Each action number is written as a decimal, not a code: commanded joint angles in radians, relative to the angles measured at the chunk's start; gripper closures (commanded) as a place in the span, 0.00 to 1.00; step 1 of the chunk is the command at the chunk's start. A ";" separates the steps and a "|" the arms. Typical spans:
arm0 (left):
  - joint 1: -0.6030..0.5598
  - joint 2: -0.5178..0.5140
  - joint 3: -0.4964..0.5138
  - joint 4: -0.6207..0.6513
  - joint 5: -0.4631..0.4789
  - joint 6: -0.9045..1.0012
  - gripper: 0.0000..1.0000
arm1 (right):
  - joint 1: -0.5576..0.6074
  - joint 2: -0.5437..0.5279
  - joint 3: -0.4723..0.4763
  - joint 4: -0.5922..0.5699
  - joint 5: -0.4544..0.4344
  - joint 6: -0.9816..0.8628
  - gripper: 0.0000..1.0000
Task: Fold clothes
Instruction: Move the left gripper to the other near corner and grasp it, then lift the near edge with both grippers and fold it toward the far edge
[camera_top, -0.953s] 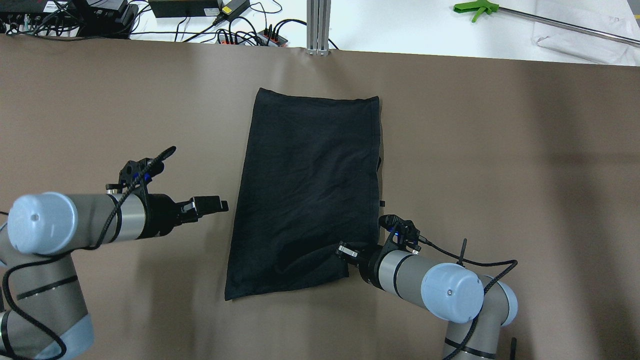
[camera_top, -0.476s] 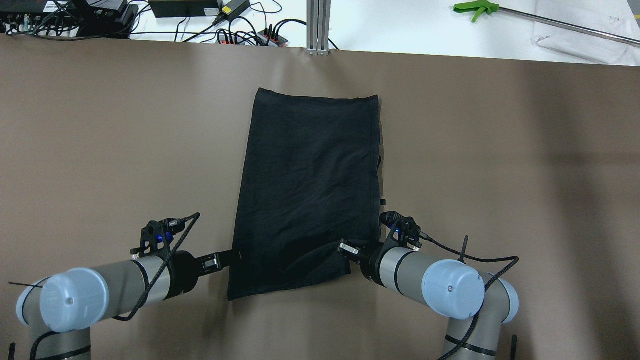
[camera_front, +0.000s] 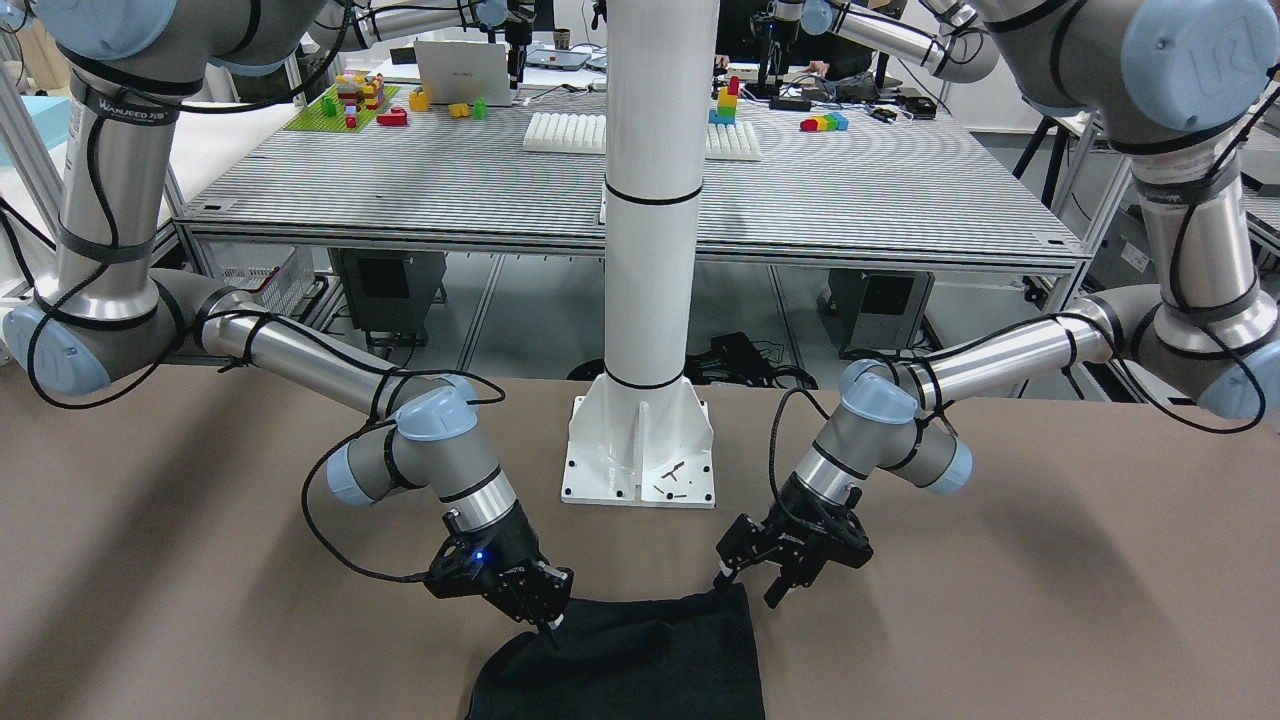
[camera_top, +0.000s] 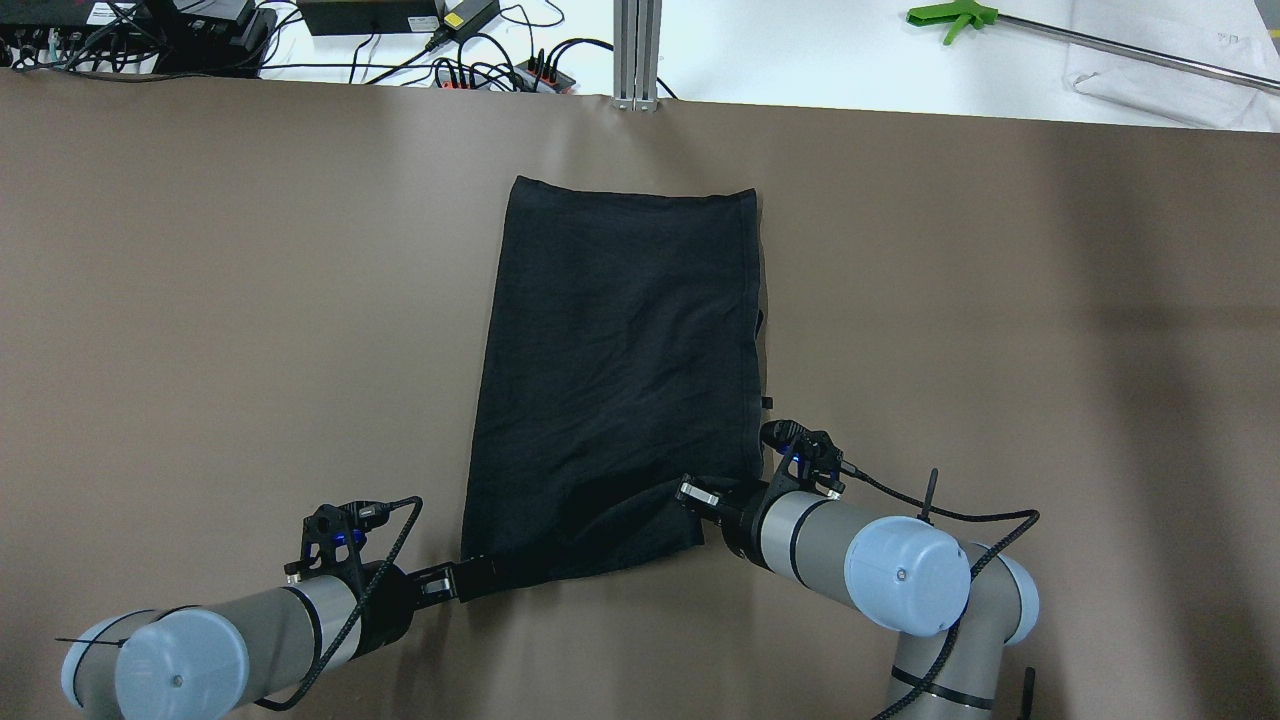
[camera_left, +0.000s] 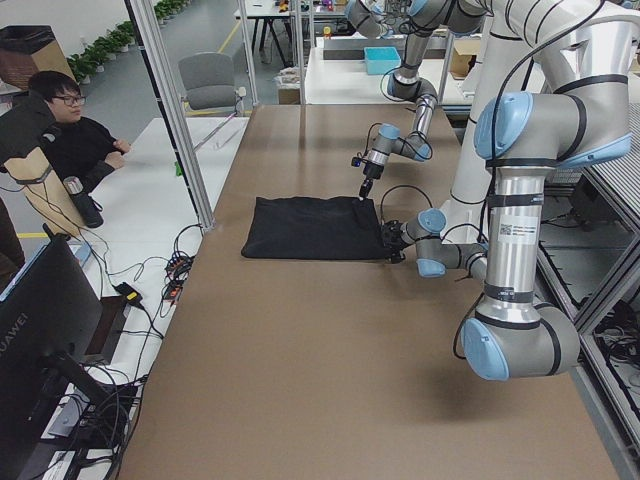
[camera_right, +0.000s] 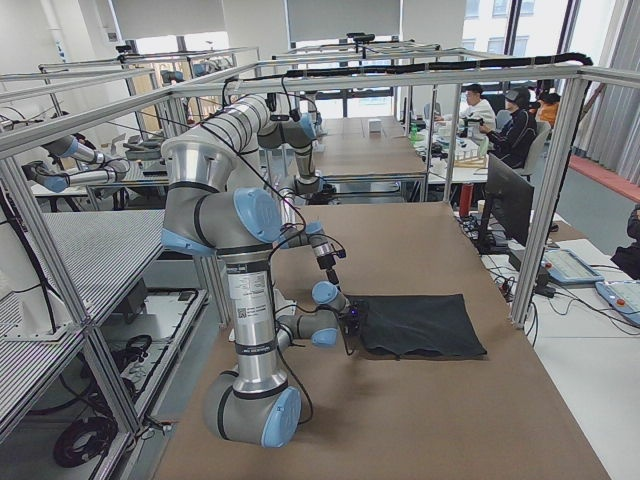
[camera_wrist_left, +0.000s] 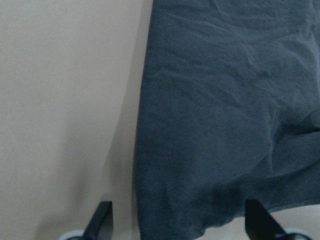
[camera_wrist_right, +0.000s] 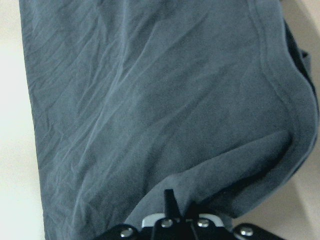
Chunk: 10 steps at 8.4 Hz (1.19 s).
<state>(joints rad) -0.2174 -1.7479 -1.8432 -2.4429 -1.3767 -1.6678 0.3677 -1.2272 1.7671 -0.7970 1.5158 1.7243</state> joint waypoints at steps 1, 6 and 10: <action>0.009 -0.005 0.061 -0.050 0.008 -0.007 0.07 | 0.000 0.000 -0.001 -0.001 -0.003 0.000 1.00; 0.013 -0.016 0.065 -0.050 0.008 -0.009 0.96 | -0.003 0.000 0.002 -0.001 -0.006 0.001 1.00; 0.009 -0.007 -0.083 -0.038 -0.022 -0.029 1.00 | -0.013 -0.017 0.064 -0.001 0.004 0.001 1.00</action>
<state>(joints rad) -0.2061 -1.7660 -1.8447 -2.4870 -1.3809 -1.6927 0.3637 -1.2297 1.7794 -0.7966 1.5172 1.7244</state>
